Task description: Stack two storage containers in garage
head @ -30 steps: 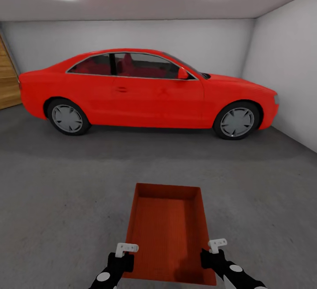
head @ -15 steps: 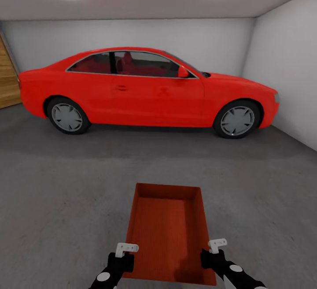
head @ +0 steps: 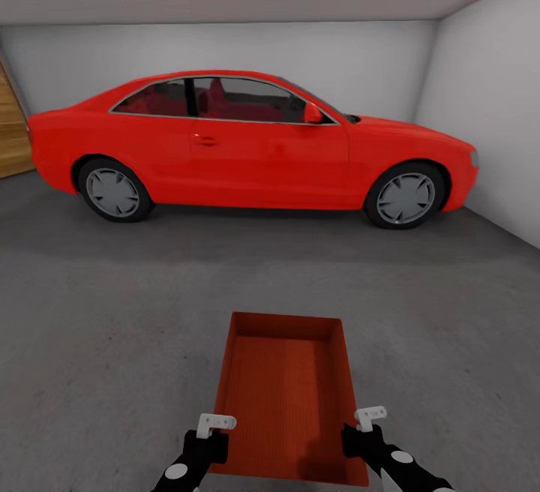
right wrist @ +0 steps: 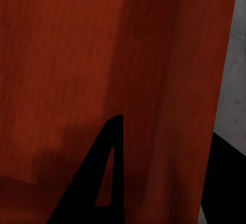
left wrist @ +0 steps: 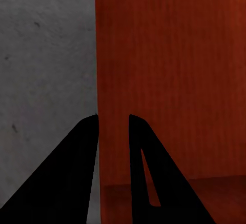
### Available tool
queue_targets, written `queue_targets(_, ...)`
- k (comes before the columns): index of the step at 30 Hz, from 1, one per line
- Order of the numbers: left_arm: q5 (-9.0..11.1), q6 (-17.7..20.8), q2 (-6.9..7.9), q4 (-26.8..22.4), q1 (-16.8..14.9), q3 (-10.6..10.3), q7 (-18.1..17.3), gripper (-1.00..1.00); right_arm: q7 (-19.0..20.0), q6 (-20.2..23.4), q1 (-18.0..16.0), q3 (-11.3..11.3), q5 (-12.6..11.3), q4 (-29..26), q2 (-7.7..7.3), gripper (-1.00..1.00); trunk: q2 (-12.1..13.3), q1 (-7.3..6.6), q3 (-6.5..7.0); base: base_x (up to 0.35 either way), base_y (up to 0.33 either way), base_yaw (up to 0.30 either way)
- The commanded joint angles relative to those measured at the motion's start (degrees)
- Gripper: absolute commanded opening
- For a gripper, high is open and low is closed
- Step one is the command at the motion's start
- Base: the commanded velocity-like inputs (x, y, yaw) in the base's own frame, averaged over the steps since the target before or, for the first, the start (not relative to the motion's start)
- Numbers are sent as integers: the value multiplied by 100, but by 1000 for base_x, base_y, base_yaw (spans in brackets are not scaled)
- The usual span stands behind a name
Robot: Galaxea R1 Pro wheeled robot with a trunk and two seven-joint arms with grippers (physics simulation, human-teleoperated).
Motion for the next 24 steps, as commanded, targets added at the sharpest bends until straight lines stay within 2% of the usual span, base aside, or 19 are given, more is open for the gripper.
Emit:
queue_targets(1,5,-11,12,-28,-8,96,77,-100,82,-35,-4,-80,80,15,-28,-100,-44,21,-33,0,0,0)
queue_targets(24,5,-11,13,-26,-8,100,77,-100,82,-34,-4,-80,80,15,-28,-100,-967,527,-653,0,0,0)
